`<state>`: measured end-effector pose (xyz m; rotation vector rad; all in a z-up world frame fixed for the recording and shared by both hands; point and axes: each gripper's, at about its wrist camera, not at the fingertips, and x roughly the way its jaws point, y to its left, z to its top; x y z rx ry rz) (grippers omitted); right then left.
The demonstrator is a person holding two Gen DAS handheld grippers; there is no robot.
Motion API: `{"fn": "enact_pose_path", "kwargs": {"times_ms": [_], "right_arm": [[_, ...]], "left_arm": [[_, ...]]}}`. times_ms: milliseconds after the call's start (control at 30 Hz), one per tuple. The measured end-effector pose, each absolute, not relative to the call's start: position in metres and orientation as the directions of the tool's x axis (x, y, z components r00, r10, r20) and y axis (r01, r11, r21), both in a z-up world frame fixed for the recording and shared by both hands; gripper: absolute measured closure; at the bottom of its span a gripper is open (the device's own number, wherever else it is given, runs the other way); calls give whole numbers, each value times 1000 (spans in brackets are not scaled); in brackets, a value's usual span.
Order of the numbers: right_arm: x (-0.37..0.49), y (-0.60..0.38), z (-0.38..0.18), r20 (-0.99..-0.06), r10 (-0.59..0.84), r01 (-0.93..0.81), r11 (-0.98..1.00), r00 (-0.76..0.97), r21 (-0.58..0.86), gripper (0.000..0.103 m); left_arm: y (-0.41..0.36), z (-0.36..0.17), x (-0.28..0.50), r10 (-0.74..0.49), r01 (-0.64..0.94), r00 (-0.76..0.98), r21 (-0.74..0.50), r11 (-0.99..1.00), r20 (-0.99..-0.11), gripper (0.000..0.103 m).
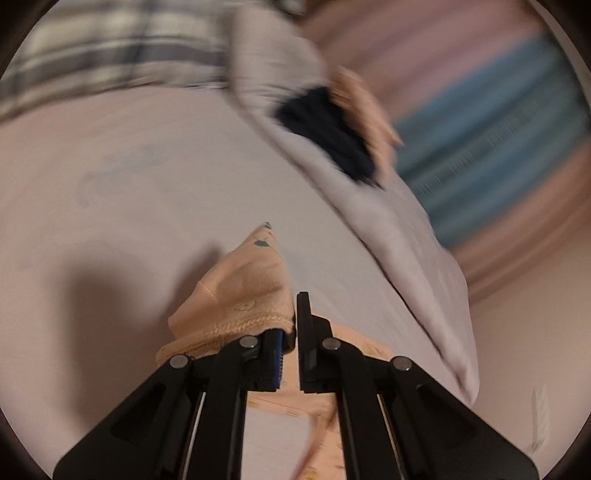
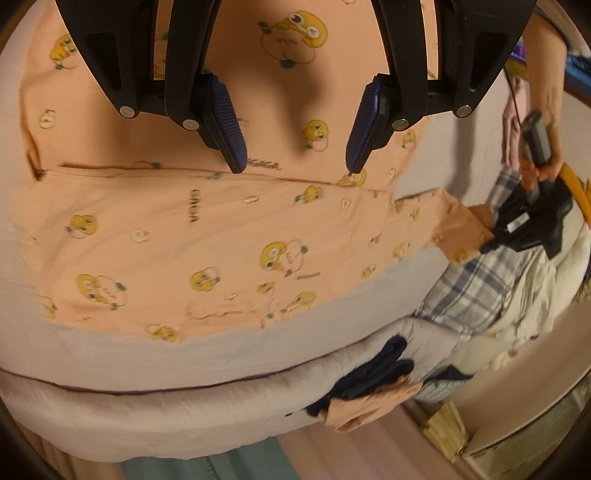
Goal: Fold small clothes
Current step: 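Fold the held sleeve across the shirt body with the left tool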
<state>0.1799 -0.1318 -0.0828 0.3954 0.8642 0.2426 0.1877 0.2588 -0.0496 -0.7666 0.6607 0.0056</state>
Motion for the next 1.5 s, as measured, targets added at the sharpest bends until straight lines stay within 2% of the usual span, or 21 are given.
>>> {"fn": "enact_pose_path", "kwargs": {"times_ms": [200,300,367,433,533,600,733,833,1000,1133,1300,1500], "right_arm": [[164,-166,-76,-667,324,15,894,671,449,45],[152,-190,-72,-675,237,98,903,699,418,45],[144,-203,-70,-674,191,136,906,713,400,45],[136,-217,-70,-678,164,175,899,717,402,45],[125,-234,-72,-684,147,212,886,715,411,45],[118,-241,-71,-685,132,224,887,716,405,45],[113,-243,-66,-669,141,207,887,729,413,45],[116,-235,-62,-663,146,187,895,734,404,45],[129,-194,-55,-652,206,21,947,730,322,45],[153,-147,-55,-671,227,-122,972,706,201,45],[184,-87,-63,-697,269,-315,947,665,66,46],[210,-61,-73,-740,231,-380,924,632,-36,54]], "left_arm": [[129,-28,206,-287,-32,751,-467,884,-595,101],[45,-37,208,-325,103,693,-357,928,-644,98],[-3,-56,210,-339,172,628,-300,938,-700,88],[-45,-82,212,-327,227,562,-238,944,-760,58],[-92,-124,212,-259,275,447,-144,951,-856,42],[-103,-136,209,-238,302,389,-121,946,-890,23],[-95,-135,189,-242,347,403,-98,933,-882,19],[-72,-134,167,-300,352,378,-164,922,-876,7],[-16,-137,126,-372,283,367,-279,918,-852,7],[39,-132,106,-384,125,450,-369,921,-806,7],[77,-122,100,-362,16,520,-414,910,-774,7],[106,-119,90,-374,-14,527,-448,894,-763,7]]}}
